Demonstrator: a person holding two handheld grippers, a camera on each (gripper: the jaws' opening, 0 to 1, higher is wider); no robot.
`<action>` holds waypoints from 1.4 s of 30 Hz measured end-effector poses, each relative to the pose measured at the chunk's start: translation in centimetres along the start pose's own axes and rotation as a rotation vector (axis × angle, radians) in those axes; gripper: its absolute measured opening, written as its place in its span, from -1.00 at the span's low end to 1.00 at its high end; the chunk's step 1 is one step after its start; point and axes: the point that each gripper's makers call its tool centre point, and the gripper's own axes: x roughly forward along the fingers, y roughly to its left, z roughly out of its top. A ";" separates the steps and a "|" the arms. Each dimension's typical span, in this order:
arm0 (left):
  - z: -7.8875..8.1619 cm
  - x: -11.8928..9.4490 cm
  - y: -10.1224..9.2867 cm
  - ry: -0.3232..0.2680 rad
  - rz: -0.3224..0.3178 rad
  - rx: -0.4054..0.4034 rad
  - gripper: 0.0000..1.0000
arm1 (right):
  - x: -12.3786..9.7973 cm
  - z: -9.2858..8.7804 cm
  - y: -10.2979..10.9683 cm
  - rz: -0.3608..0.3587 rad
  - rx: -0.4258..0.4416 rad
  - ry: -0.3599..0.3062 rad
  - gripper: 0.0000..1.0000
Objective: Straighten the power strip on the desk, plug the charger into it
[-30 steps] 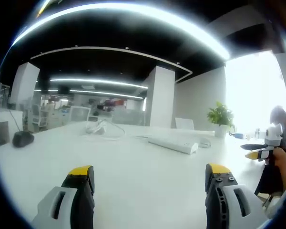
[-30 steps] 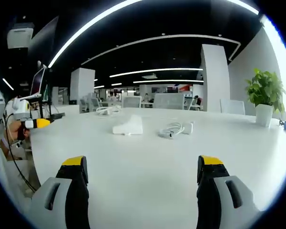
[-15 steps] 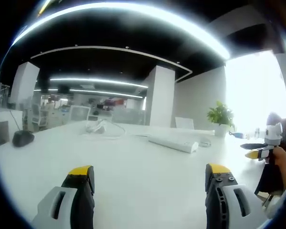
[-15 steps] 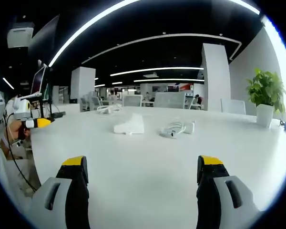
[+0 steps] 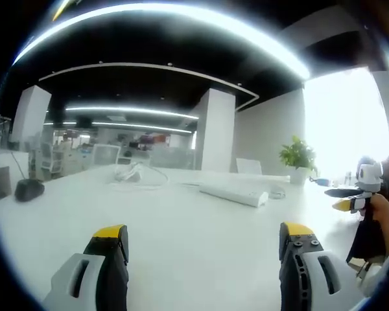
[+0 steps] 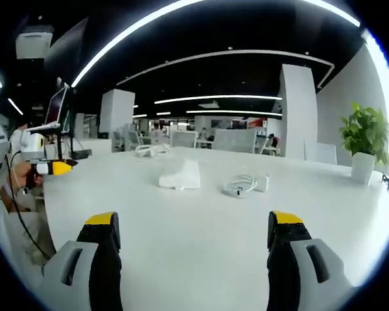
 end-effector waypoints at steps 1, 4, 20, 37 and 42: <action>0.0 0.0 0.0 -0.001 0.000 -0.001 0.98 | 0.0 0.1 0.1 0.002 -0.003 -0.003 0.88; 0.0 -0.1 0.1 -0.001 0.002 -0.003 0.98 | 0.3 1.4 0.4 0.016 -0.046 -0.041 0.90; -0.2 -0.1 -0.2 0.003 -0.008 -0.007 0.98 | 3.3 5.8 1.7 0.055 -0.164 -0.005 1.00; -0.2 -0.2 -0.2 -0.002 -0.014 -0.019 0.98 | 6.4 10.0 2.3 0.078 0.032 -0.088 0.94; -0.2 -0.2 -0.2 -0.002 -0.014 -0.021 0.98 | 7.0 10.5 2.7 0.083 0.020 -0.098 0.97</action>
